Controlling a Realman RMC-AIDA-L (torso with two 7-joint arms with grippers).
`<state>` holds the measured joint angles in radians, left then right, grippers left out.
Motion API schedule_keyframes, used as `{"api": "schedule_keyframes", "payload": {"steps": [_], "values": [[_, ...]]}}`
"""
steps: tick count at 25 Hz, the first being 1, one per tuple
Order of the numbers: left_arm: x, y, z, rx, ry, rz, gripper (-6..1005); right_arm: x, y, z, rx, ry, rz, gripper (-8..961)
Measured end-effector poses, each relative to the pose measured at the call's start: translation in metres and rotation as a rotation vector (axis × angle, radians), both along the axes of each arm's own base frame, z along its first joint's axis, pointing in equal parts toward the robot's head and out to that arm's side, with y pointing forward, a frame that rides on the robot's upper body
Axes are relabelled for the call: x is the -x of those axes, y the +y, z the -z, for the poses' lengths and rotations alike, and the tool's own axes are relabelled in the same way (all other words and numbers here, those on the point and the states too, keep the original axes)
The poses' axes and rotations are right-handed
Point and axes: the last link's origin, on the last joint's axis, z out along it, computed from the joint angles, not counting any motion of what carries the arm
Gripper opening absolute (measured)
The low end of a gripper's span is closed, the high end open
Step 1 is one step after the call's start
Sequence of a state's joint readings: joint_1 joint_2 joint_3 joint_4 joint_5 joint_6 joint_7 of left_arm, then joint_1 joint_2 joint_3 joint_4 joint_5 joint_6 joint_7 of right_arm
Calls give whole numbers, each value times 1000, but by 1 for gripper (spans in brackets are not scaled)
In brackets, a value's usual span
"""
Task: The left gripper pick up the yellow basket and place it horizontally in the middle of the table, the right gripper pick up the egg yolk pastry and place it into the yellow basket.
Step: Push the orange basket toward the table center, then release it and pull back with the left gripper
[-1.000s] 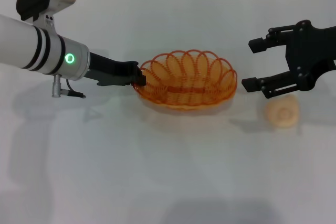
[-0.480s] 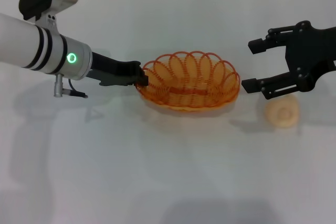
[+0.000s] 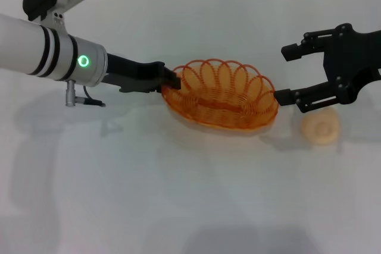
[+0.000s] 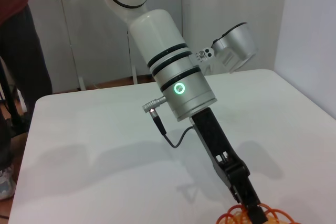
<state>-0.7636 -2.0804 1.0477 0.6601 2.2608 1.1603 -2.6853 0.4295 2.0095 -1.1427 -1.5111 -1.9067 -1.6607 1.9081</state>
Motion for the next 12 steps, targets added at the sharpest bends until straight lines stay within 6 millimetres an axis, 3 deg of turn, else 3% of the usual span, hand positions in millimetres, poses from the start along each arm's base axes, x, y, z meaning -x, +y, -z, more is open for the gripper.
{"api": "schedule_keyframes", "payload": {"steps": [3, 12], "values": [[0, 0, -1, -7, -9, 9, 361, 0, 0, 0, 0, 0, 0, 810], [8, -3, -13, -51, -44, 8, 552, 0, 2, -1, -12, 4, 5, 810]]}}
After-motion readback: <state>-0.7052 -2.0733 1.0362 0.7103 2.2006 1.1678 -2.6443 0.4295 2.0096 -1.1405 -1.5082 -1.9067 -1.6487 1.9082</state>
